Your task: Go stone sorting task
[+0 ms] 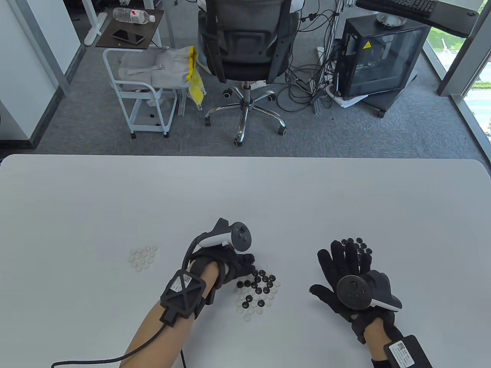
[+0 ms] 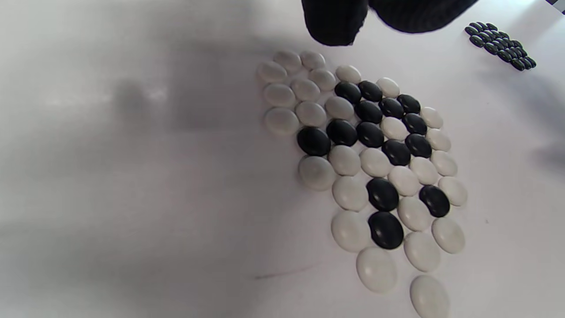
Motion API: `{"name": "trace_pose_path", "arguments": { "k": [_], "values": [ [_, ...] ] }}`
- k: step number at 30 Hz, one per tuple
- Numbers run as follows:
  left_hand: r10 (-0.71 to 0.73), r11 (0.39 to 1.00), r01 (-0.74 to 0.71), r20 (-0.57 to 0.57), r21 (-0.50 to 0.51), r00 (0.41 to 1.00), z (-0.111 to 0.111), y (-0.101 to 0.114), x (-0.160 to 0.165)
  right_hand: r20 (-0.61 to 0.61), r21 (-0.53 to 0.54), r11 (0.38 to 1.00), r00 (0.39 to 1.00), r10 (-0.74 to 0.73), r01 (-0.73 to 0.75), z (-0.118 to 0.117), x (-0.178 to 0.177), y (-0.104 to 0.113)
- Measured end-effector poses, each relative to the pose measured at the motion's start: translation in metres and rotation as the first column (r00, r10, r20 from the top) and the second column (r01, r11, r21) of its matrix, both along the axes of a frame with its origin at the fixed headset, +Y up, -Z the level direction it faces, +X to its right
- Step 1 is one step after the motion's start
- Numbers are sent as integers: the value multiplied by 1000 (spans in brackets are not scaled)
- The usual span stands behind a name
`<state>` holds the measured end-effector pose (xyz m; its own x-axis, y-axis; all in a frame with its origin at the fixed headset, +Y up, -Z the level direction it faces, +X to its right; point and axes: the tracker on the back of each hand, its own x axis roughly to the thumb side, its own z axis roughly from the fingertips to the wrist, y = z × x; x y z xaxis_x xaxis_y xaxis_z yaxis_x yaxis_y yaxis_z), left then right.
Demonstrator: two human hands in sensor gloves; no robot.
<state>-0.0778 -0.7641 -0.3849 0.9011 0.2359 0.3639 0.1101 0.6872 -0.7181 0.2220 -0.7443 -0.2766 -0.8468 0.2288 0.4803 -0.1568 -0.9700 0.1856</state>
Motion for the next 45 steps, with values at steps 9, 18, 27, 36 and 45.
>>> {"name": "trace_pose_path", "arguments": {
  "k": [9, 18, 27, 36, 45],
  "values": [
    [-25, 999, 31, -255, 17, 967, -34, -9, -35, -2, -3, 1000, 1000, -5, 5, 1, 0, 1],
    [-109, 994, 100, -504, -45, 857, -35, 0, -130, -1, -5, 1000, 1000, -8, 8, 0, 1, 0],
    [-211, 976, 206, -583, -76, 785, -23, 5, -180, 5, -6, 1000, 1000, -6, 6, -1, 2, -1],
    [-269, 960, 260, -604, -104, 750, -18, 7, -194, 7, -9, 1000, 1000, -5, 5, -1, 2, -2],
    [-184, 981, 189, -525, -45, 831, -19, 29, -168, 8, -15, 1000, 1000, -4, 4, -2, 3, -2]
  ]
}}
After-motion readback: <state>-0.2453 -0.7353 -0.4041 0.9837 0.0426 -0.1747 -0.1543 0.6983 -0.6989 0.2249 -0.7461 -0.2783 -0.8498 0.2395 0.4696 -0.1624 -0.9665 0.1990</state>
